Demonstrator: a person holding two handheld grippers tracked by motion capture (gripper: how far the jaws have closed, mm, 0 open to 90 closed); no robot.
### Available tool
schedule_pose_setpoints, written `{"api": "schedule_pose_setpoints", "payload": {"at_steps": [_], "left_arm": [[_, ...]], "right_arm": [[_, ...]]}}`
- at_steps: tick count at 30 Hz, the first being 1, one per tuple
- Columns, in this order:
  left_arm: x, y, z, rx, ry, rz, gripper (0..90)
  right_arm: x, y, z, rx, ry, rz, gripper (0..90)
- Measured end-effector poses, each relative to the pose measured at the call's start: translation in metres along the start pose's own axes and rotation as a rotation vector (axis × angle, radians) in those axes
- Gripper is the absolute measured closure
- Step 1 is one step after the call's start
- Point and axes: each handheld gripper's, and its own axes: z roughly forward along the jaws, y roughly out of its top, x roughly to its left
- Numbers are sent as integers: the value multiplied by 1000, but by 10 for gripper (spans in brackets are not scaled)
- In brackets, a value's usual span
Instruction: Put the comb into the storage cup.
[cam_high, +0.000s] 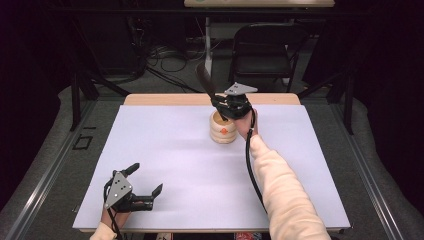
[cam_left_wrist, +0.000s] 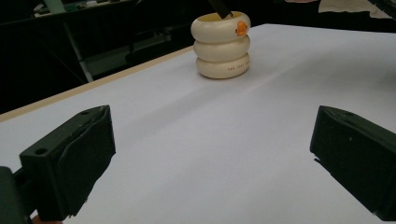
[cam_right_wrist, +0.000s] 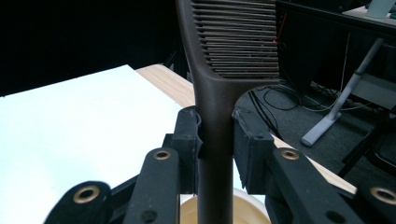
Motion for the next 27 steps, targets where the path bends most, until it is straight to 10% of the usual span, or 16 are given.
{"api": "schedule_pose_setpoints", "payload": {"at_steps": [27], "left_arm": [[0,0,0,-2,1,-1,0]], "right_arm": [[-1,-14,3,18,21,-8,723]]}}
